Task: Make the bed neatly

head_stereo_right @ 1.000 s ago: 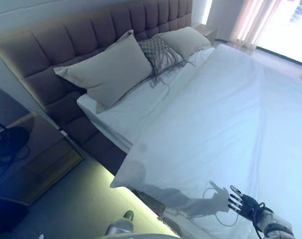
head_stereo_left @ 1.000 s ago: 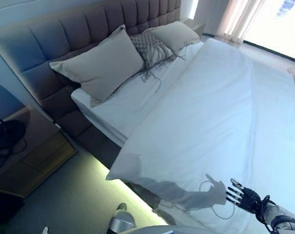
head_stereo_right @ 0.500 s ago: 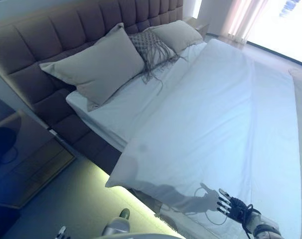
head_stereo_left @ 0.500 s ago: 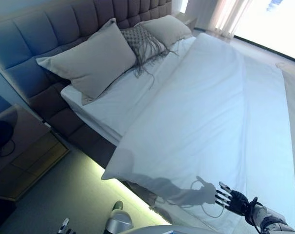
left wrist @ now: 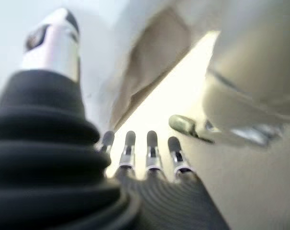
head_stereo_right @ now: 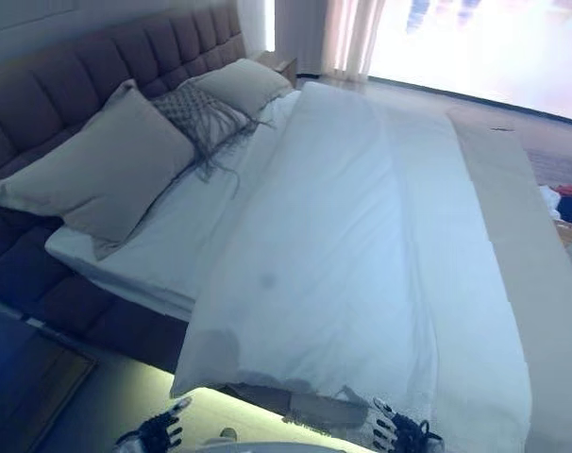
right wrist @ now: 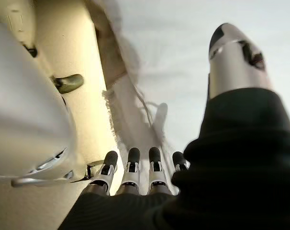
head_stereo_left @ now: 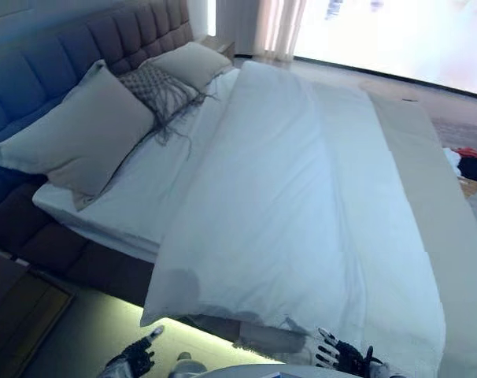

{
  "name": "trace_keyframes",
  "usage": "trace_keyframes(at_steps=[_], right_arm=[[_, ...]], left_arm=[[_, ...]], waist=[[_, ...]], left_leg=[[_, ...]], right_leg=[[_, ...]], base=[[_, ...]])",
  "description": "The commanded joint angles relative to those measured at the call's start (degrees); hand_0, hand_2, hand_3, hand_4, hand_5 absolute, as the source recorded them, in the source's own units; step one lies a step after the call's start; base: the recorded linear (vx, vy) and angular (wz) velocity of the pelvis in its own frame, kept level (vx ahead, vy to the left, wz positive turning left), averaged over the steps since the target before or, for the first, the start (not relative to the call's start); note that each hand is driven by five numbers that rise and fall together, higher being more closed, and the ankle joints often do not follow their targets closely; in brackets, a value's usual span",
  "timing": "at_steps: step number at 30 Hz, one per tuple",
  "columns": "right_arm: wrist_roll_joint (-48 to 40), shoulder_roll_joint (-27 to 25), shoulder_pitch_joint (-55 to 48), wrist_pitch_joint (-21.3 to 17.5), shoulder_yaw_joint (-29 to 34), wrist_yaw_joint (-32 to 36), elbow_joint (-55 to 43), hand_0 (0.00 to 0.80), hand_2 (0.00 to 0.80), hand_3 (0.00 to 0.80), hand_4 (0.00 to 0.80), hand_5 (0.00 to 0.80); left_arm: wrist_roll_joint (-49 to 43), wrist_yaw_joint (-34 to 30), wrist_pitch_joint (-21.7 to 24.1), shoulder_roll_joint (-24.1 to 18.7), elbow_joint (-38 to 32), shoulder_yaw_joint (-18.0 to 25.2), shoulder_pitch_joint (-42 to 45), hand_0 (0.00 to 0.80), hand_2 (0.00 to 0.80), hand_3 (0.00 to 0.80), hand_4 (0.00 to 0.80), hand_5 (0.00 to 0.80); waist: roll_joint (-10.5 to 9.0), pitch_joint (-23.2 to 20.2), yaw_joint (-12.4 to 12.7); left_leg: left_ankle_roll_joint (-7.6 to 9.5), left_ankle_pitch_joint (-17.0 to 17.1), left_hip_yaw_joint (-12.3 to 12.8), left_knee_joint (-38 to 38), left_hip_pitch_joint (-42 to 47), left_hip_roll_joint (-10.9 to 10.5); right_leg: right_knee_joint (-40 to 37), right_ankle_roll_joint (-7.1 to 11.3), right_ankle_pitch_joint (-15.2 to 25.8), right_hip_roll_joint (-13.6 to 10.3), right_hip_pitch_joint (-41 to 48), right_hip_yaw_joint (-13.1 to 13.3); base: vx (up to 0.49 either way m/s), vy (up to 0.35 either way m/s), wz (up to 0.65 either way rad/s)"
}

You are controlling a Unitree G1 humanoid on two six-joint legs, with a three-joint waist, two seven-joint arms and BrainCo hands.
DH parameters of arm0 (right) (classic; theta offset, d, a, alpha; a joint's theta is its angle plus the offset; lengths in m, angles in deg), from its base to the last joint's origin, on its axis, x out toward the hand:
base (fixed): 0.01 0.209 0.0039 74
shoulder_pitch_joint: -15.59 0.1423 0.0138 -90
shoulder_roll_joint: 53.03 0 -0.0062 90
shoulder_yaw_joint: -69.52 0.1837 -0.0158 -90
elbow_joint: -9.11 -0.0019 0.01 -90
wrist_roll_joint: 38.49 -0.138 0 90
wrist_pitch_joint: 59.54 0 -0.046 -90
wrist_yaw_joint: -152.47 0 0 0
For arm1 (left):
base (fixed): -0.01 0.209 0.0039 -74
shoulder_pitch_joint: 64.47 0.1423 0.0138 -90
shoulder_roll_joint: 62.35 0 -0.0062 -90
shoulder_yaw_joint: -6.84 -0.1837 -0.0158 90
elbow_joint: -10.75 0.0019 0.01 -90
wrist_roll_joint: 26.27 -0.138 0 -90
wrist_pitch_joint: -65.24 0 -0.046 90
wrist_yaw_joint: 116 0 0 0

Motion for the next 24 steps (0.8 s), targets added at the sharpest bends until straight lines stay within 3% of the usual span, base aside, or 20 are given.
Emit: trace_keyframes(at_steps=[1, 7, 13, 24], right_arm=[[-7.52, 1.37, 3.98, -2.89, 0.72, -4.10, 2.69, 0.000, 0.000, 0.000, 0.000, 0.000], [-8.94, 4.16, 3.77, -2.28, -0.71, -7.39, 5.46, 0.000, 0.000, 0.000, 0.000, 0.000], [-9.99, 6.45, 2.90, -3.52, -2.46, -7.35, 5.52, 0.000, 0.000, 0.000, 0.000, 0.000], [-9.07, 5.81, 1.92, -3.95, -3.13, -5.94, 5.86, 0.000, 0.000, 0.000, 0.000, 0.000]], left_arm=[[-9.30, 0.95, -2.51, 1.34, 4.89, -2.94, -3.78, 0.000, 0.000, 0.000, 0.000, 0.000], [-18.16, 1.01, -6.52, 4.12, 5.80, -9.34, -4.72, 0.000, 0.000, 0.000, 0.000, 0.000], [-18.45, 1.59, -6.46, 6.71, 3.85, -12.94, -4.78, 0.000, 0.000, 0.000, 0.000, 0.000], [-15.71, 1.75, -6.90, 6.14, 3.41, -13.06, -3.81, 0.000, 0.000, 0.000, 0.000, 0.000]], waist=[[0.07, 1.11, -0.17], [0.90, 0.91, -2.46], [1.29, 0.71, -4.05], [1.30, 0.67, -4.29]], left_leg=[[2.27, 0.22, 1.88, -0.01, -0.34, 0.49], [2.34, -0.16, 3.98, -0.01, 1.23, 1.04], [2.42, -0.35, 4.83, -0.01, 2.10, 1.22], [2.19, -0.52, 4.76, -0.01, 2.06, 1.54]], right_leg=[[-0.11, 1.19, 3.38, -3.16, -0.91, 0.20], [-0.11, 0.89, 3.16, -2.47, -0.83, 2.07], [-0.11, 0.83, 3.25, -1.98, -0.91, 3.54], [-0.11, 1.11, 3.38, -1.91, -1.21, 3.47]], base=[[0.018, -0.050, -0.20], [0.025, -0.052, -0.21], [0.032, -0.044, -0.16], [0.019, -0.021, -0.05]])
